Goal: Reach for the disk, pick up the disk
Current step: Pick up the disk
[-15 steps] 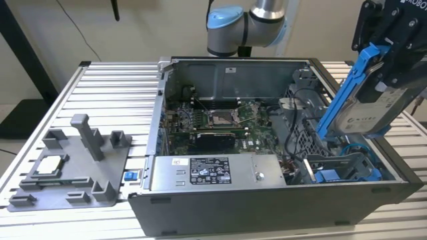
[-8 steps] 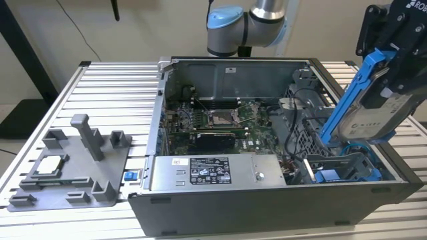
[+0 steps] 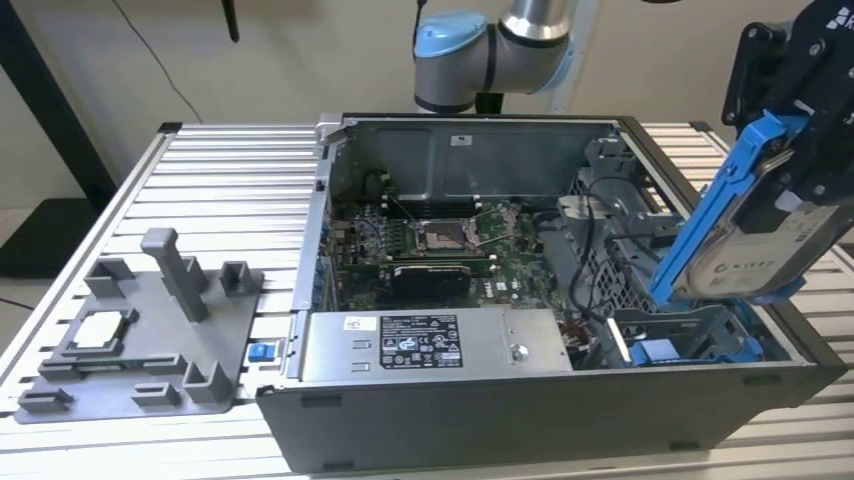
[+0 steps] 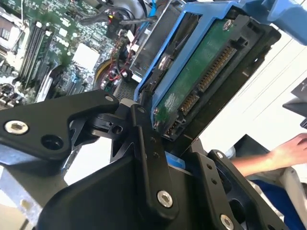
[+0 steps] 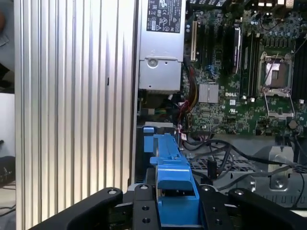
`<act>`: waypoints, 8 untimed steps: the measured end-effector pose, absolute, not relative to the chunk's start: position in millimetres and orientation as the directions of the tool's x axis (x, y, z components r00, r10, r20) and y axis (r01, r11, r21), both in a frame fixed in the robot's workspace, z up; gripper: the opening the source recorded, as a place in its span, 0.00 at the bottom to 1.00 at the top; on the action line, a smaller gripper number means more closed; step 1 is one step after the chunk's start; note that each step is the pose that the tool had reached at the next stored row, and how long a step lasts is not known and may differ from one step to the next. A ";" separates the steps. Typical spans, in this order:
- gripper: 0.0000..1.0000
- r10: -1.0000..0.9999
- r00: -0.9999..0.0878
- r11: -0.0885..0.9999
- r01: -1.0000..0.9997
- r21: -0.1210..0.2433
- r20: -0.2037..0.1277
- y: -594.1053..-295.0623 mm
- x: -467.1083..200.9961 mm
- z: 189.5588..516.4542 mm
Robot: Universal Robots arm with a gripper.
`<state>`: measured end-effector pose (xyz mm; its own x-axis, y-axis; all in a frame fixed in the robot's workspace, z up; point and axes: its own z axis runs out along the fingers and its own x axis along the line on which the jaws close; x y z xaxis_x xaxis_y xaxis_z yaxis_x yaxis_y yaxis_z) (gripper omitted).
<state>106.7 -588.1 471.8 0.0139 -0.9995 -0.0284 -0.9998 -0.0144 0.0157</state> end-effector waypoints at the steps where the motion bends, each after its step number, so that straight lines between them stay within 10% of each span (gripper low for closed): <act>1: 0.00 -1.000 0.014 -0.014 -1.000 0.016 -0.026 -589.2 106.6 471.0; 8: 0.00 -1.000 0.013 -0.014 -1.000 0.016 -0.021 -594.3 106.6 461.0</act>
